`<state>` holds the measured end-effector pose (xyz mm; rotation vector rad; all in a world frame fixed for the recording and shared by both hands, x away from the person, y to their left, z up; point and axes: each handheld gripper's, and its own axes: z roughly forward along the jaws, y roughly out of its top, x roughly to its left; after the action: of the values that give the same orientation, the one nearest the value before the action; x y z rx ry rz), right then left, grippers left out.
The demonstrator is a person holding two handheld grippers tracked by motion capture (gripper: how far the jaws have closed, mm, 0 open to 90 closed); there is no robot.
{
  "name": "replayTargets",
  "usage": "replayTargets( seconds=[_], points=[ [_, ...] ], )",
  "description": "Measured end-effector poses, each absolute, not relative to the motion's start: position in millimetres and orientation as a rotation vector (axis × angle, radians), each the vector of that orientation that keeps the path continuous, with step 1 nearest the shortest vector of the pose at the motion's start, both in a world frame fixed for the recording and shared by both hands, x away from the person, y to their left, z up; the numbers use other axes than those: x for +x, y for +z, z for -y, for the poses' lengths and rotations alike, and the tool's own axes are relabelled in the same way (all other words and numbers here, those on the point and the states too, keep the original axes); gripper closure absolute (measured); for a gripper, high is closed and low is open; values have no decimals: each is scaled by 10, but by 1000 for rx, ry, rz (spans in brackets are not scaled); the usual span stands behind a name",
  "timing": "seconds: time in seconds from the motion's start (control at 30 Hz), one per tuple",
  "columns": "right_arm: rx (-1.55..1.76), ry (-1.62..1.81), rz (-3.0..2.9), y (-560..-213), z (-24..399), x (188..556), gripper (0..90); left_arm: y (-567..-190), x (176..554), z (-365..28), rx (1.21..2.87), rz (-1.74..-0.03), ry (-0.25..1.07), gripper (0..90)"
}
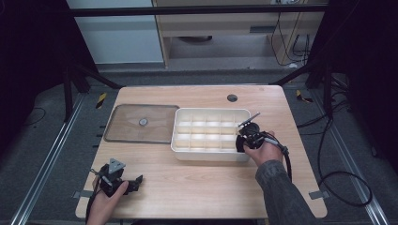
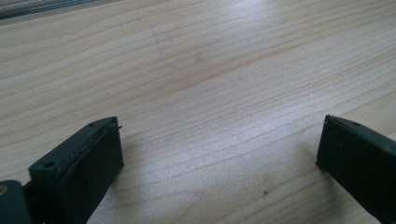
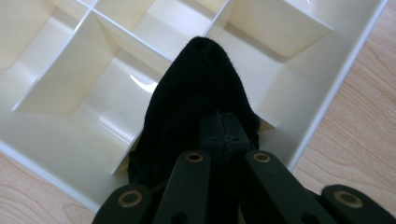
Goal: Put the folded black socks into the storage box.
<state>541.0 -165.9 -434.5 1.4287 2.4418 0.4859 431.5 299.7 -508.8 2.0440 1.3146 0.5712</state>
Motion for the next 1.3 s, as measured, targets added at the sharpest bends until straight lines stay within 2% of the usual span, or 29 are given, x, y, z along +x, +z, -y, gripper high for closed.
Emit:
replayTargets(
  seconds=[1.3],
  points=[
    [1474, 484, -2444, -4355, 1680, 5448, 900, -5088, 4310, -2984, 2045, -1310, 567, 0]
  ],
)
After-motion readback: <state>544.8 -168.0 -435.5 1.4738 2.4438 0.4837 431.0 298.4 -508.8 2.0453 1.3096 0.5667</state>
